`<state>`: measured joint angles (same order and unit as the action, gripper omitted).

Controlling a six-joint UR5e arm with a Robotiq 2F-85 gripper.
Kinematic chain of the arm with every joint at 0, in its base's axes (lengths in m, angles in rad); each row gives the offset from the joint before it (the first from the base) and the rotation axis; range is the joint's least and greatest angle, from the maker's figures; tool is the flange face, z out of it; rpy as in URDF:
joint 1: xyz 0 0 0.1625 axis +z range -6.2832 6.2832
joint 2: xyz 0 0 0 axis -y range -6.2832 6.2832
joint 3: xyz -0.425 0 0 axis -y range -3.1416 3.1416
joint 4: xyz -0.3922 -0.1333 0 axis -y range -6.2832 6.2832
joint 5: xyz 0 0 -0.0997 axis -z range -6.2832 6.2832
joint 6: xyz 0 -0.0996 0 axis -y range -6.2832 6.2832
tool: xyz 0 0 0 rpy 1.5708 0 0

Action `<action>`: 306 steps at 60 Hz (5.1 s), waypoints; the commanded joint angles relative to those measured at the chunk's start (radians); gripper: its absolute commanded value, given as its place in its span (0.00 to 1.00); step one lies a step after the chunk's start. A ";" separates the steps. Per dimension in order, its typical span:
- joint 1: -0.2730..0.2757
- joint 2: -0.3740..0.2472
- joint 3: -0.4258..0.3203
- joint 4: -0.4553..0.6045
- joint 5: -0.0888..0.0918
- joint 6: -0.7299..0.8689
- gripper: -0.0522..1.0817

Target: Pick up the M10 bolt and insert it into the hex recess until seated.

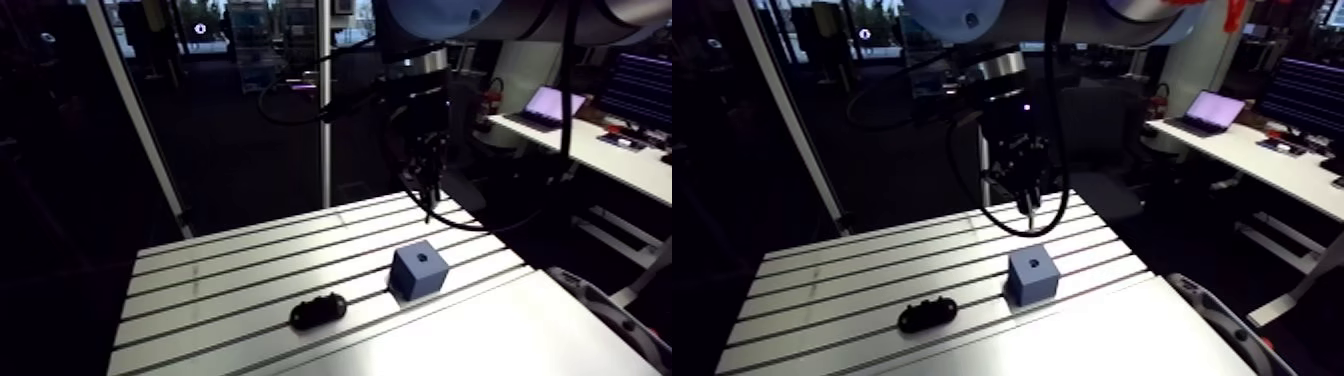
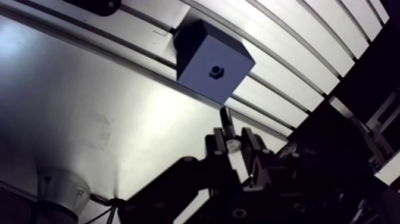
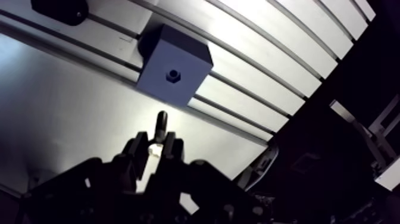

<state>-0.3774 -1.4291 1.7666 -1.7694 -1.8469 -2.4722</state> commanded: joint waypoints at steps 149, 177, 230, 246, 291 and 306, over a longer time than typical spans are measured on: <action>-0.018 0.069 0.085 -0.133 -0.001 -0.005 1.00; -0.018 0.076 0.092 -0.144 -0.001 -0.005 1.00; -0.018 0.085 0.104 -0.160 -0.001 -0.006 1.00; -0.018 0.089 0.106 -0.160 -0.002 -0.006 1.00; -0.018 0.106 0.103 -0.172 -0.001 -0.008 1.00; -0.018 0.109 0.103 -0.173 -0.001 -0.006 1.00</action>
<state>-0.3959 -1.3224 1.8700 -1.9425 -1.8481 -2.4793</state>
